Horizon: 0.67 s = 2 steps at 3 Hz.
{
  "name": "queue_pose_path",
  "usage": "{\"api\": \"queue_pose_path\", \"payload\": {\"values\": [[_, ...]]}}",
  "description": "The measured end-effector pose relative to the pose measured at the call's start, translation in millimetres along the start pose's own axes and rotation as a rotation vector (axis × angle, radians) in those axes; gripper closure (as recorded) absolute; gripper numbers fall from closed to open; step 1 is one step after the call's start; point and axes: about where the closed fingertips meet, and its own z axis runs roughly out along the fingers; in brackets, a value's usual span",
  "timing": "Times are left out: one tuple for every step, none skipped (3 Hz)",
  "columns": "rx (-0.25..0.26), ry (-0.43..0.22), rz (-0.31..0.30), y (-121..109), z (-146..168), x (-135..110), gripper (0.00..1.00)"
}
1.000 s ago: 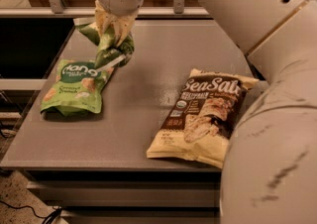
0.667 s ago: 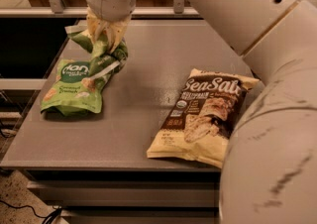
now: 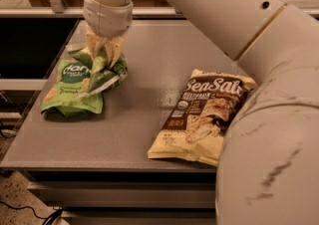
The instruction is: Move green jalapeno chip bag near green rice chip bag
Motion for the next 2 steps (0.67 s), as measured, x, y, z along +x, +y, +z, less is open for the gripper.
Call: {"api": "queue_pose_path", "payload": {"values": [[-0.019, -0.009, 0.009, 2.1, 7.9, 2.4, 0.59], [-0.029, -0.01, 0.014, 2.0, 12.2, 5.3, 0.36]]}}
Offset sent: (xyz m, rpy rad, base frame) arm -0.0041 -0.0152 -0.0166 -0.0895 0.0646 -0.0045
